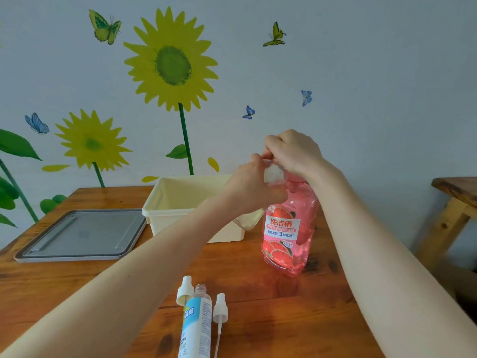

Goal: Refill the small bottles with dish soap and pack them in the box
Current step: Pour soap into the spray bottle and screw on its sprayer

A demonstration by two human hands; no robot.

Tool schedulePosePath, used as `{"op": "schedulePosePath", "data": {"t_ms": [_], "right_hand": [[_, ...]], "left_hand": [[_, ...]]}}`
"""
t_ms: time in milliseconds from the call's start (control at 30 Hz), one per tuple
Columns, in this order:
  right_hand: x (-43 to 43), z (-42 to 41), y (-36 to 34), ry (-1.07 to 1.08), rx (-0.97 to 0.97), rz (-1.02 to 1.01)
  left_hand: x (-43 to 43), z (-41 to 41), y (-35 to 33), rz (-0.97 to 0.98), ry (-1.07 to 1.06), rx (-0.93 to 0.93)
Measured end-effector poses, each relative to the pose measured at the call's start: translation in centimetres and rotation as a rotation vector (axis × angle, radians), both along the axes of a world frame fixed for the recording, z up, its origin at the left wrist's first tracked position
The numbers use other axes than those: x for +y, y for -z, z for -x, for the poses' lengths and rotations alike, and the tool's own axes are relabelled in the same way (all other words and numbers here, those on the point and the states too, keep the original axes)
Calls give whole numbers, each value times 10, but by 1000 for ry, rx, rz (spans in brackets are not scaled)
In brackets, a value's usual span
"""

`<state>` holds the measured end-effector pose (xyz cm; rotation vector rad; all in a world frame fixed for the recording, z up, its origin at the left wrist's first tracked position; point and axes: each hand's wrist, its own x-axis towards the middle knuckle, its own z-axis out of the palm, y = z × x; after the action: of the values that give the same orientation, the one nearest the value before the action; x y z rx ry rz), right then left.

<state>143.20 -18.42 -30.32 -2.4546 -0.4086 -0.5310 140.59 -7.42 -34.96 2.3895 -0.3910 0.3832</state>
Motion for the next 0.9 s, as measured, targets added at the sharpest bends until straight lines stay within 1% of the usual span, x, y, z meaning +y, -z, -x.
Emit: {"op": "schedulePosePath", "data": {"t_ms": [100, 167, 333, 533, 633, 733, 900], "right_hand": [[-1, 2, -10, -11, 21, -47], [-1, 1, -9, -15, 0, -90], [1, 1, 8, 41, -85, -25], [1, 5, -3, 24, 3, 20], [1, 5, -5, 37, -42, -9], [1, 5, 2, 55, -75, 6], [0, 5, 4, 32, -42, 3]], "left_hand": [[2, 1, -8, -2, 4, -34], [1, 0, -8, 4, 0, -38], [-3, -2, 6, 17, -4, -32], [1, 1, -6, -11, 10, -1], [2, -2, -8, -2, 11, -33], [0, -4, -1, 10, 4, -21], [-1, -1, 1, 9, 16, 4]]}}
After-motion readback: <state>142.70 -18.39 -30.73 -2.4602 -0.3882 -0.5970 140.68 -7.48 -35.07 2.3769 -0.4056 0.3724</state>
